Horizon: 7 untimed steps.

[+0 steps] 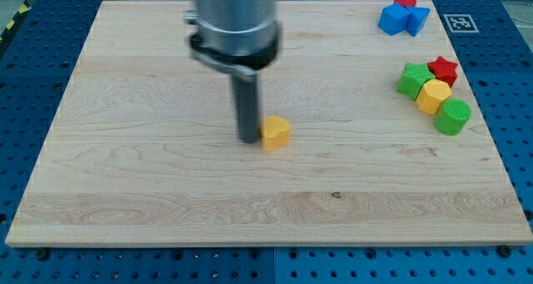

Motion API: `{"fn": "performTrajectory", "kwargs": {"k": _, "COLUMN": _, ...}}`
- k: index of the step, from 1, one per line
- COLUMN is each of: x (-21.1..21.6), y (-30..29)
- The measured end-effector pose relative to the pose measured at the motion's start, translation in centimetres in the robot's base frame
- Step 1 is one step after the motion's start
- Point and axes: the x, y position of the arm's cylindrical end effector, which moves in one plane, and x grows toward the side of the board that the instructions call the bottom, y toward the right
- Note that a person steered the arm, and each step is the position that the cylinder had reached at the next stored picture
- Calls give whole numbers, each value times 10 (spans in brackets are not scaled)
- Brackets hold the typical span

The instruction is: Move the heart into the hexagon

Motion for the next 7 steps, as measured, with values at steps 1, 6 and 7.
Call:
{"fn": "performTrajectory", "kwargs": {"k": 1, "x": 0, "y": 72}}
{"fn": "performTrajectory", "kwargs": {"k": 6, "x": -11, "y": 120}}
{"fn": "performTrajectory", "kwargs": {"k": 7, "x": -11, "y": 134}}
